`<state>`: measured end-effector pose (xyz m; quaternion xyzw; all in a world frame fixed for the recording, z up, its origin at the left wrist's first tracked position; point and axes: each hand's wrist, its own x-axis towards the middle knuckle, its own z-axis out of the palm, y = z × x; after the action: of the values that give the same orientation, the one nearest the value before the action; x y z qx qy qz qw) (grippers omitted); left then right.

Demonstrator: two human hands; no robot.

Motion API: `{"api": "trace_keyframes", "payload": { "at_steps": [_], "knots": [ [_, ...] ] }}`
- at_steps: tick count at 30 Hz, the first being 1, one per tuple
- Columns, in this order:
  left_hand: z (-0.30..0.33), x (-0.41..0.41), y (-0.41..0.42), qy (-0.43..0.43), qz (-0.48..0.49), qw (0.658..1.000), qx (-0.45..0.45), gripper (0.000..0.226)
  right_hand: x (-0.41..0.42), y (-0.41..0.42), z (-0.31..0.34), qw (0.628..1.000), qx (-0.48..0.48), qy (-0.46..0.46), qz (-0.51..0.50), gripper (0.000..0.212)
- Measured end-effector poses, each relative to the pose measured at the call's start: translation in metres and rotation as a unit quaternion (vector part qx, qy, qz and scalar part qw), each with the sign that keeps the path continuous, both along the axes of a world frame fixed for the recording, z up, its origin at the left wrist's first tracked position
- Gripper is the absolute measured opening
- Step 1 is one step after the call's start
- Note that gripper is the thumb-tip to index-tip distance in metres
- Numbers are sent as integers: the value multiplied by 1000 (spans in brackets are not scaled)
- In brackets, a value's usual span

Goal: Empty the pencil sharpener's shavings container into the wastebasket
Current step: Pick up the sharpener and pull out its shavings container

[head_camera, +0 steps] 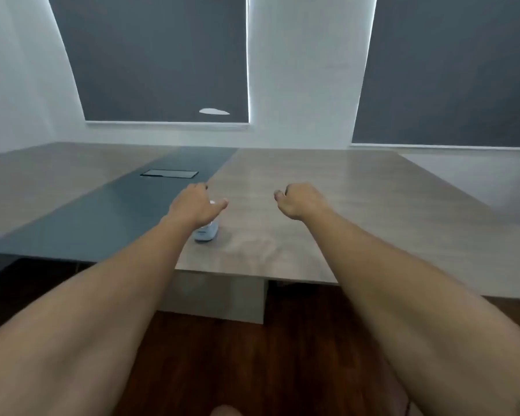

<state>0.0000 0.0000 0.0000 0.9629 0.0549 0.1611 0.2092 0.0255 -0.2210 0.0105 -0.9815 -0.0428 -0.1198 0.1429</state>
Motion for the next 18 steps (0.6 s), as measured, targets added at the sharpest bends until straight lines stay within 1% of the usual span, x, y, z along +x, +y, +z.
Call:
{"api": "trace_keyframes", "payload": {
  "at_steps": [4,7,12,14,18],
  "knots": [
    [-22,-6,18,-2,62,996,-66,73,-5,30,-16,1000,-7,21,21,55],
    [-35,1,21,-3,79,991,-113,74,2,47,-28,999,-5,26,37,54],
    [-49,20,17,-15,102,979,-174,78,16,58,-45,999,0,2,48,53],
    [-53,27,16,-17,110,975,-194,77,22,58,-49,999,2,-7,50,53],
    [-60,37,16,-20,131,970,-205,70,31,54,-51,998,20,-24,48,53]
  ]
}}
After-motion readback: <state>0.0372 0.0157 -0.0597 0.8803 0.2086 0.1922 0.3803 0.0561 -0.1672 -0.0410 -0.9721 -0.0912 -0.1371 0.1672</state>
